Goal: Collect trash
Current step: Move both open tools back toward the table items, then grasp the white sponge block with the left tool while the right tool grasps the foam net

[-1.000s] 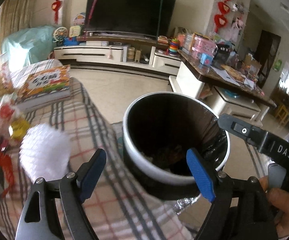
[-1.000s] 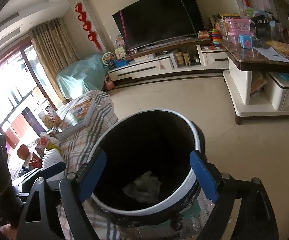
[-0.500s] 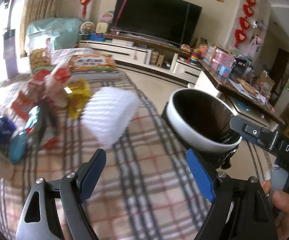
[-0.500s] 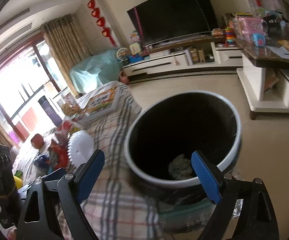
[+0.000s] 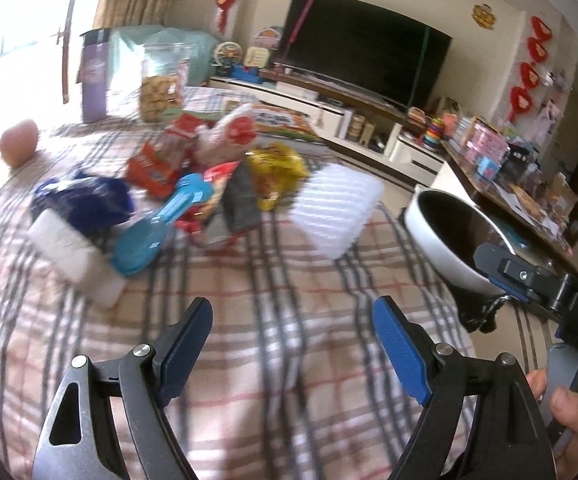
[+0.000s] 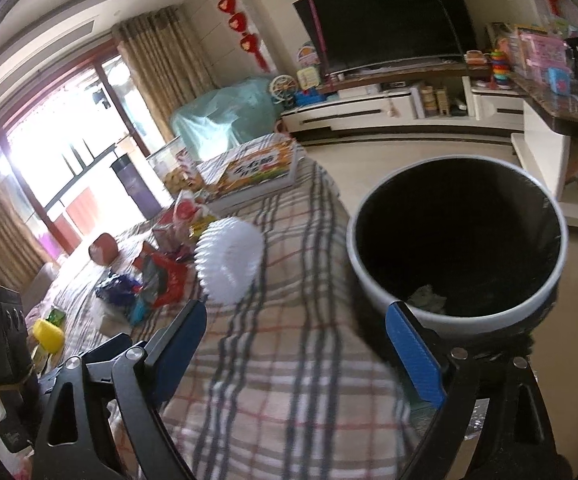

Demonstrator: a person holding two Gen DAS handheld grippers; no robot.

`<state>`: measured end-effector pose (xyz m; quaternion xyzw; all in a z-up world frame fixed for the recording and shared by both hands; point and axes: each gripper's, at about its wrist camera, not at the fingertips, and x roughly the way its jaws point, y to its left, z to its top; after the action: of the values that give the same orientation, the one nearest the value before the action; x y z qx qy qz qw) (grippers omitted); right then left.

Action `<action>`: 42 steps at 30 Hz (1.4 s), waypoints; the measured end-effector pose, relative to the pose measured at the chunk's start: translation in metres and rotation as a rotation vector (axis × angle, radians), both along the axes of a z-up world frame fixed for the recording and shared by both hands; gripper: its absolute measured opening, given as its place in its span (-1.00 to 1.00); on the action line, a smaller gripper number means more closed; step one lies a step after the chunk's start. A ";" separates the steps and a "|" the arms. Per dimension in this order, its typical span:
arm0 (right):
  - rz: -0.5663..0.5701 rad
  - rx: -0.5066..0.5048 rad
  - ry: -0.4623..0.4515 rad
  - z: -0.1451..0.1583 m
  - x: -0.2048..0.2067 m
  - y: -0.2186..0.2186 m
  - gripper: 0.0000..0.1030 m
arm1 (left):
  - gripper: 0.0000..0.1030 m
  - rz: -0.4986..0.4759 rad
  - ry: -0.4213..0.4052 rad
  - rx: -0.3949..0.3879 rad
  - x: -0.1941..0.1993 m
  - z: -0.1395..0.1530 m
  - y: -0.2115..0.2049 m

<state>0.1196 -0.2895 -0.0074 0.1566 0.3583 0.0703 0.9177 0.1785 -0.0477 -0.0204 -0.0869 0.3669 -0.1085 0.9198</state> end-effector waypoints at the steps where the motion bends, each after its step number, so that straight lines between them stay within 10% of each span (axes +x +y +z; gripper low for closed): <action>1: 0.010 0.000 0.002 -0.001 0.001 0.005 0.79 | 0.60 0.014 0.001 0.000 -0.003 0.000 0.004; 19: 0.110 0.004 0.023 -0.017 0.028 0.059 0.83 | 0.60 0.215 0.027 -0.020 -0.034 0.000 0.043; 37: 0.104 0.000 0.059 -0.036 0.090 0.075 0.82 | 0.66 0.420 0.069 0.016 0.017 -0.002 0.072; 39: 0.110 0.006 0.074 -0.040 0.095 0.074 0.76 | 0.24 0.397 0.064 0.022 0.020 -0.004 0.071; 42: 0.117 0.008 0.082 -0.042 0.094 0.075 0.04 | -0.17 0.338 0.061 0.013 0.025 -0.007 0.069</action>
<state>0.2138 -0.2146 -0.0499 0.1419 0.4039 0.1189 0.8959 0.2031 0.0211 -0.0279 -0.1444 0.3756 0.0528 0.9139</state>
